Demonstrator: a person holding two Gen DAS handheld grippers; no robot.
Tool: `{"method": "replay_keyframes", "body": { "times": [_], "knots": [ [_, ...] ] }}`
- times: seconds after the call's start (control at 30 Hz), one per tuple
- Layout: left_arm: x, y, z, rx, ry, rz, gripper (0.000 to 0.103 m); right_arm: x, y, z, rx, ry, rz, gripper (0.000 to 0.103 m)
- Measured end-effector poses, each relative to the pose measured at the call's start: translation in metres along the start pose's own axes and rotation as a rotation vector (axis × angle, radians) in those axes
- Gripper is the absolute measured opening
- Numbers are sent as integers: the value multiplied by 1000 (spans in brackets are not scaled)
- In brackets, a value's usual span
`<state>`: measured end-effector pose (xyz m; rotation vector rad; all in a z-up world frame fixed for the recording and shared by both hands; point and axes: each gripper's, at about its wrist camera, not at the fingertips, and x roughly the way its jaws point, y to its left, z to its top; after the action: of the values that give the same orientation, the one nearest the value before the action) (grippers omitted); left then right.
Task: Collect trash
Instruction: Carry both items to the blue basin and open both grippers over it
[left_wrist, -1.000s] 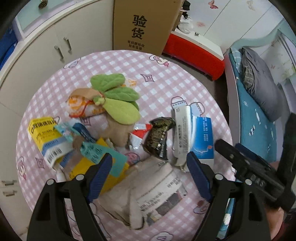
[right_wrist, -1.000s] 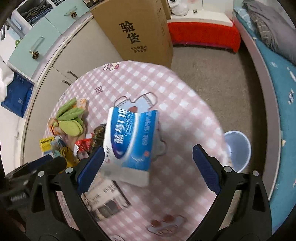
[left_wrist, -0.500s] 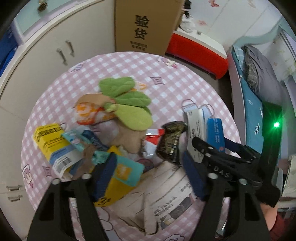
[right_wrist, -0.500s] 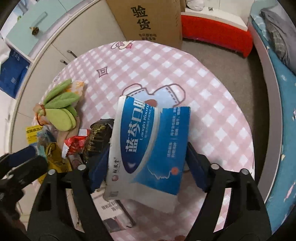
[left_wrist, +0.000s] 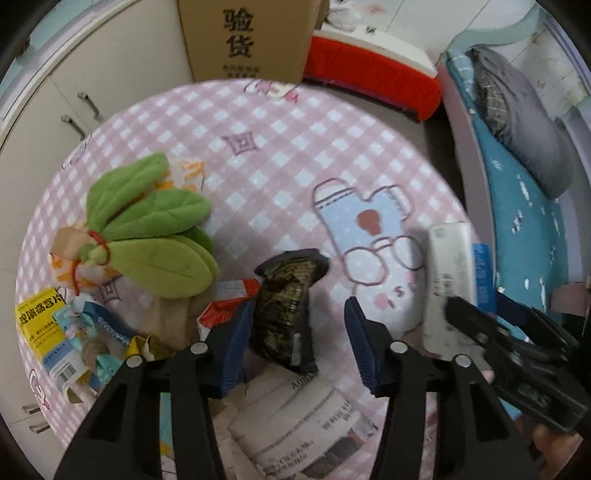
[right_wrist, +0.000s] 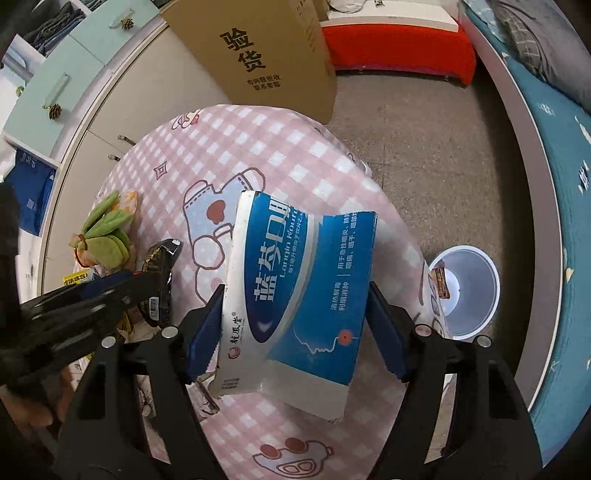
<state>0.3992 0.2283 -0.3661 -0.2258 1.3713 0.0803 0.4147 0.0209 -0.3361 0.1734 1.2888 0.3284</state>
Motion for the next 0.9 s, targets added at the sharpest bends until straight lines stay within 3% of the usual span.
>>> {"method": "replay_keyframes", "body": {
  "times": [0.1,0.13,0.17,0.23,0.53,0.9],
  "knots": [
    [11,-1,3,4,21,10,47,2,1,-2,0,4,15,71],
    [13,-3,3,11,33,31,29,1,1,-3,-2,3,19,71],
    [15,-4,3,16,35,36,20,1,1,-4,-4,4,24,71],
    [12,-5,2,2,36,-2,15,-2,-1,-6,-5,10,43,71],
    [-40,-48,3,-74,-46,-63,13,-45,-24,4,-13,-30,81,71],
    [-89,-186,-11,29,-128,-150,13,-148,-138,6,47,-136,13,72]
  ]
}}
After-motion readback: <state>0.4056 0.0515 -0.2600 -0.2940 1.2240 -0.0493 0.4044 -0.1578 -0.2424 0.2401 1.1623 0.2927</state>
